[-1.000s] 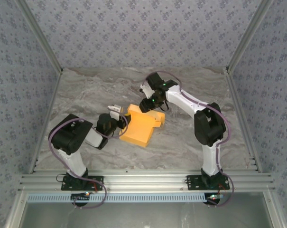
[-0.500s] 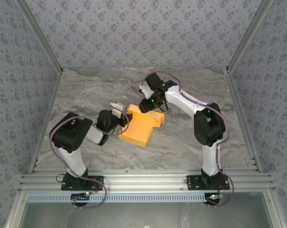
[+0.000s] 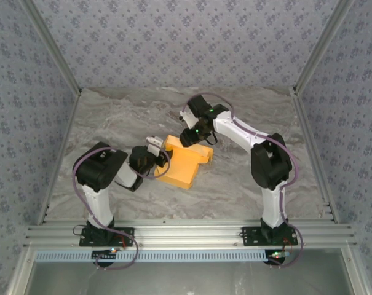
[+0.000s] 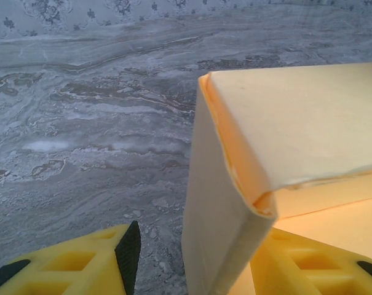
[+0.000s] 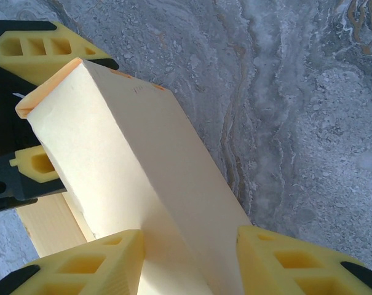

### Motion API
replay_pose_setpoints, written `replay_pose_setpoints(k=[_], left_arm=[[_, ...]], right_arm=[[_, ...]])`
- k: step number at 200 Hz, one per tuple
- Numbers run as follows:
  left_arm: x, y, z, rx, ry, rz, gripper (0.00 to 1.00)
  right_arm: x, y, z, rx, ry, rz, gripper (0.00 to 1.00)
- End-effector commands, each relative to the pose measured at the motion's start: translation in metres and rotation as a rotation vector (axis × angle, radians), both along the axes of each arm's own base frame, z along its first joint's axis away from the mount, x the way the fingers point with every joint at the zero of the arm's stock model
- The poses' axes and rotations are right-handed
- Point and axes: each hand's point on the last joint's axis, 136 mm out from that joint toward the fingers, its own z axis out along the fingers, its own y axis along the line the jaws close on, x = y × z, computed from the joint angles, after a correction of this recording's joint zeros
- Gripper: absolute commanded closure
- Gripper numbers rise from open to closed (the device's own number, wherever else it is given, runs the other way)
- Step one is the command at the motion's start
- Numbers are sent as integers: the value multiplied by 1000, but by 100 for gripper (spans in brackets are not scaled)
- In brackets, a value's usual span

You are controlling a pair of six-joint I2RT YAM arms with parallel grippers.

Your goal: Fold the paper box

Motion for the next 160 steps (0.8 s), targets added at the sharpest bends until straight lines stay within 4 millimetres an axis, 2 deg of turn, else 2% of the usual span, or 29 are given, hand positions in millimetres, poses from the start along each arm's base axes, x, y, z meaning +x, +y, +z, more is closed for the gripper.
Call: replay_pose_setpoints(k=[1, 20, 46, 63, 114, 145, 160], left_arm=[[6, 0, -2, 8, -2, 17, 51], [10, 2, -4, 16, 12, 38, 56], [10, 0, -6, 31, 14, 37, 68], [12, 0, -9, 42, 24, 42, 71], [8, 0, -11, 61, -1, 48, 89], [-3, -4, -5, 104, -53, 33, 91], [-7, -7, 1, 106, -74, 13, 82]], right_arm=[[-16, -9, -21, -74, 54, 17, 54], [-21, -5, -22, -71, 57, 30, 54], [-29, -2, -22, -69, 59, 53, 55], [-29, -2, -23, -71, 54, 50, 55], [-29, -2, -17, -50, 59, 47, 55], [-32, -4, -15, -34, 70, 47, 55], [-32, -6, -15, -36, 69, 43, 55]])
